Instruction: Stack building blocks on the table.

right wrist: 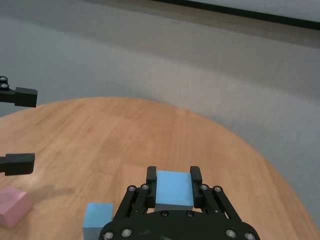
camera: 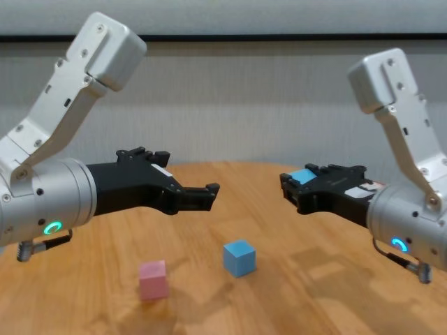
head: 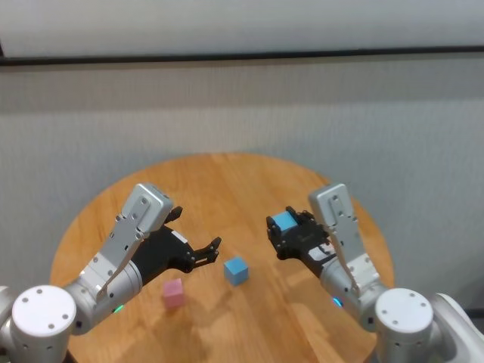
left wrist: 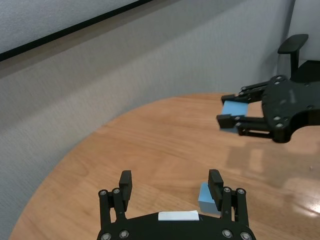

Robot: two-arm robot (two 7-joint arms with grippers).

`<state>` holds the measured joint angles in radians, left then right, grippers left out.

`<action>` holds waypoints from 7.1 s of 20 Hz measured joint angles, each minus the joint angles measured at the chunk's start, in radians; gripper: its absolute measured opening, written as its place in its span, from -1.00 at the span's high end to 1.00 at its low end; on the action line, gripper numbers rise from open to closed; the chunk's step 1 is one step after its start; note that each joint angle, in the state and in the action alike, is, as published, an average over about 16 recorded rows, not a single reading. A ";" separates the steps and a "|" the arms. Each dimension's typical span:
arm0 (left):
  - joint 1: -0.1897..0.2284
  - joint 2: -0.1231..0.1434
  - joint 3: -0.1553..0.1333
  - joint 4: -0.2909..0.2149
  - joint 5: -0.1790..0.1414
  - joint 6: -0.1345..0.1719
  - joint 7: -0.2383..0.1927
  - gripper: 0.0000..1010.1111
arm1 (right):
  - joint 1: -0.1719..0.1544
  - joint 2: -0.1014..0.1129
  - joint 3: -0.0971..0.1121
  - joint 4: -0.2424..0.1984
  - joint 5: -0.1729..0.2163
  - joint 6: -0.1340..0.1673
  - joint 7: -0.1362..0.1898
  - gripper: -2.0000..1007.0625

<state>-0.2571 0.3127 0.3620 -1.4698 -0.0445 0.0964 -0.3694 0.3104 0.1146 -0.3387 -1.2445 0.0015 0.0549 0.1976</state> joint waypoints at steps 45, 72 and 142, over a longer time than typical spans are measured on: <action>0.000 0.000 0.000 0.000 0.000 0.000 0.000 -0.98 | 0.112 -0.100 -0.070 0.265 -0.055 -0.064 0.043 0.25; 0.000 0.000 0.000 0.000 0.000 0.000 0.000 -0.98 | 0.085 -0.093 -0.070 0.221 -0.050 -0.032 0.051 0.25; 0.026 0.029 -0.015 -0.052 -0.009 0.011 -0.004 -0.98 | -0.010 0.038 0.089 0.022 -0.028 0.000 0.004 -1.00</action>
<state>-0.2313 0.3415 0.3471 -1.5221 -0.0532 0.1070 -0.3730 0.3006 0.1529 -0.2501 -1.2226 -0.0267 0.0549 0.2018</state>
